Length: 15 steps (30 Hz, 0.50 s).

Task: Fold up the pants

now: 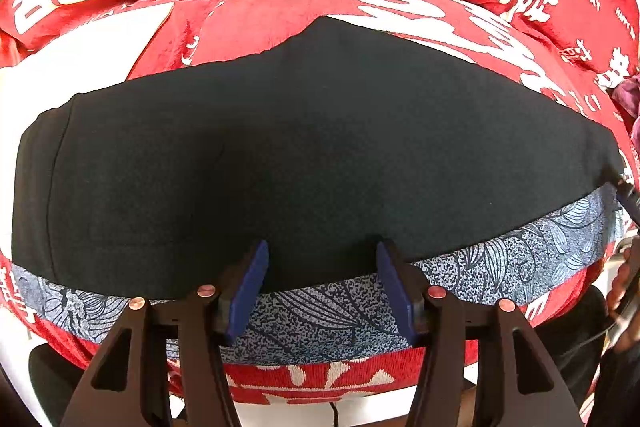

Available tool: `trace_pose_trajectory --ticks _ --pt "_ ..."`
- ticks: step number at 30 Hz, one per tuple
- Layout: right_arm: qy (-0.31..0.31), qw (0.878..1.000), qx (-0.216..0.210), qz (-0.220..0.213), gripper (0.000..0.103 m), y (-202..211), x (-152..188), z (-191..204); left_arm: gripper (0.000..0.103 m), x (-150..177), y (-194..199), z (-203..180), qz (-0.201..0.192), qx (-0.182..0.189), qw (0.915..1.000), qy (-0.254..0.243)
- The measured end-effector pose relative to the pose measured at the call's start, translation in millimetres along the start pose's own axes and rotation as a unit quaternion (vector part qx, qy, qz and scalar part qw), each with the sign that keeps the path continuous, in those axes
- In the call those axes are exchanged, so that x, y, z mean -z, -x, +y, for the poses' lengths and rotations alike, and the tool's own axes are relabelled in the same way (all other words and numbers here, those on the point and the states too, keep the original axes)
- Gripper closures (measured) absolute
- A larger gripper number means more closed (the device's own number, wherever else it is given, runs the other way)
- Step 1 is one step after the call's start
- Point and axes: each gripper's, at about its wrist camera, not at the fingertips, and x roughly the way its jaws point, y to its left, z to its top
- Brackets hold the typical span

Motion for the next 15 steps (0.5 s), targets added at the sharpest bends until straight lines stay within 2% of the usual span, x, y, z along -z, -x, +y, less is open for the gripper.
trace_pose_trajectory --ticks 2,4,5,7,10,12,15 --pt "-0.068 0.997 -0.041 0.015 0.007 -13 -6 -34 0.045 0 0 1 0.001 0.0 1.0 0.002" --pt "-0.136 0.986 -0.092 0.003 0.007 -12 -3 -63 0.035 -1 -2 1 0.002 0.004 1.0 0.009" --pt "-0.17 0.978 -0.117 -0.007 0.007 -11 0 -78 0.033 -2 -3 -1 0.002 0.005 0.9999 0.009" --pt "-0.245 0.953 -0.177 -0.025 0.007 -13 14 -108 0.029 -3 -5 -6 0.002 -0.009 1.0 0.002" --pt "-0.308 0.925 -0.222 -0.017 0.007 -17 27 -137 0.029 -4 -6 -10 0.002 -0.02 0.9998 0.001" --pt "-0.317 0.922 -0.22 -0.027 0.007 -8 33 -148 0.027 -5 -7 -9 0.002 -0.017 0.9998 0.007" --pt "-0.304 0.931 -0.2 -0.034 0.007 -5 40 -155 0.023 -6 -8 -10 0.0 -0.02 0.9998 0.004"
